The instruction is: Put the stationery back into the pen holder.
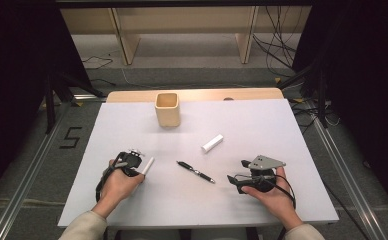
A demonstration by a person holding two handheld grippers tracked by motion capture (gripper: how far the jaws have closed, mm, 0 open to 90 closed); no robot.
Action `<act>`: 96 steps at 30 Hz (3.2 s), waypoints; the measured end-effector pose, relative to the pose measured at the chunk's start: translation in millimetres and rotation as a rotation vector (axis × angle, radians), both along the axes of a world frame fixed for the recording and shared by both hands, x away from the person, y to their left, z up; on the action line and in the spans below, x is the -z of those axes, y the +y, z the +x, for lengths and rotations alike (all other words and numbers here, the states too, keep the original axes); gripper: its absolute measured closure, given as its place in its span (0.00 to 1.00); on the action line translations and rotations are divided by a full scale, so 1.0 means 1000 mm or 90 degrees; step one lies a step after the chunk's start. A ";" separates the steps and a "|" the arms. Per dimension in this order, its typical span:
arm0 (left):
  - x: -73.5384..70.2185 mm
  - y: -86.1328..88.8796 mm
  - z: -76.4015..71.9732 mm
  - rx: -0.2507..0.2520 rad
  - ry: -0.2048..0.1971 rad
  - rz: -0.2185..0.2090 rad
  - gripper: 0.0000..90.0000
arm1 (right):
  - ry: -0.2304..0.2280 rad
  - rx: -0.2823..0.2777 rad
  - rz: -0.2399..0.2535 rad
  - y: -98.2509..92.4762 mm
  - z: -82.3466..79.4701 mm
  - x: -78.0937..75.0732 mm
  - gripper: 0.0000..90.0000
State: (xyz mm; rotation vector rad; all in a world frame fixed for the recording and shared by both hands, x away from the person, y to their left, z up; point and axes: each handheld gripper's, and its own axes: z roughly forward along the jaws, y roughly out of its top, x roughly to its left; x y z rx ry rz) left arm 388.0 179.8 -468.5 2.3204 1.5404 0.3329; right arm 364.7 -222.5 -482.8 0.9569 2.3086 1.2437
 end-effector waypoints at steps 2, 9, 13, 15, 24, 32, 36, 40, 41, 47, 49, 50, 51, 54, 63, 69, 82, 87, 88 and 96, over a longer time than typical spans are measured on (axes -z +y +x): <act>0.000 0.001 0.000 0.000 -0.001 -0.003 0.87 | 0.000 0.000 0.000 0.000 0.000 0.000 0.26; 0.001 0.005 -0.002 -0.005 -0.010 -0.028 0.87 | 0.001 0.000 0.001 0.000 0.000 0.000 0.26; 0.001 0.008 -0.003 -0.004 -0.020 -0.051 0.87 | 0.001 0.001 0.001 0.000 0.000 0.000 0.26; 0.000 0.008 -0.004 -0.005 -0.032 -0.065 0.87 | 0.000 0.001 0.001 0.000 0.000 0.000 0.26; -0.007 0.008 -0.006 0.011 -0.112 -0.094 0.87 | 0.000 0.000 0.001 0.000 0.001 0.000 0.26; -0.009 0.012 -0.008 0.018 -0.177 -0.129 0.87 | 0.000 0.000 -0.001 0.000 0.001 0.000 0.26; -0.011 0.012 -0.009 0.016 -0.216 -0.148 0.87 | -0.001 0.000 -0.001 0.000 0.001 0.000 0.26; -0.014 0.014 -0.009 0.021 -0.251 -0.157 0.87 | -0.001 -0.001 -0.001 0.000 0.001 0.000 0.26; -0.014 0.014 -0.009 0.019 -0.263 -0.164 0.87 | -0.001 -0.001 -0.001 0.000 0.001 0.000 0.26; -0.015 0.016 -0.010 0.019 -0.309 -0.174 0.87 | -0.001 0.000 -0.002 0.000 0.001 0.001 0.26; -0.015 0.017 -0.011 0.019 -0.318 -0.181 0.87 | -0.002 0.000 -0.002 0.000 0.001 0.000 0.26; -0.015 0.017 -0.011 0.019 -0.323 -0.185 0.87 | -0.002 0.000 -0.002 0.000 0.001 0.000 0.26; -0.015 0.017 -0.011 0.020 -0.329 -0.190 0.87 | -0.002 0.001 -0.002 0.000 0.001 0.000 0.27; -0.017 0.015 -0.013 0.022 -0.351 -0.198 0.87 | -0.003 0.001 -0.001 0.000 0.001 0.000 0.27; -0.021 0.000 -0.018 0.048 -0.387 -0.237 0.87 | -0.006 -0.002 0.018 0.006 0.001 -0.003 0.27; -0.024 -0.024 -0.022 0.089 -0.384 -0.254 0.87 | -0.006 -0.024 0.038 0.025 0.003 -0.009 0.29; -0.019 -0.065 -0.024 0.149 -0.366 -0.264 0.87 | 0.003 -0.051 0.100 0.070 0.024 -0.025 0.33; -0.018 -0.073 -0.025 0.158 -0.365 -0.264 0.87 | 0.004 -0.047 0.117 0.088 0.035 -0.034 0.35; -0.017 -0.075 -0.025 0.163 -0.364 -0.261 0.87 | 0.005 -0.047 0.120 0.090 0.037 -0.034 0.35; -0.014 -0.082 -0.024 0.169 -0.357 -0.259 0.87 | 0.016 -0.039 0.142 0.099 0.042 -0.036 0.38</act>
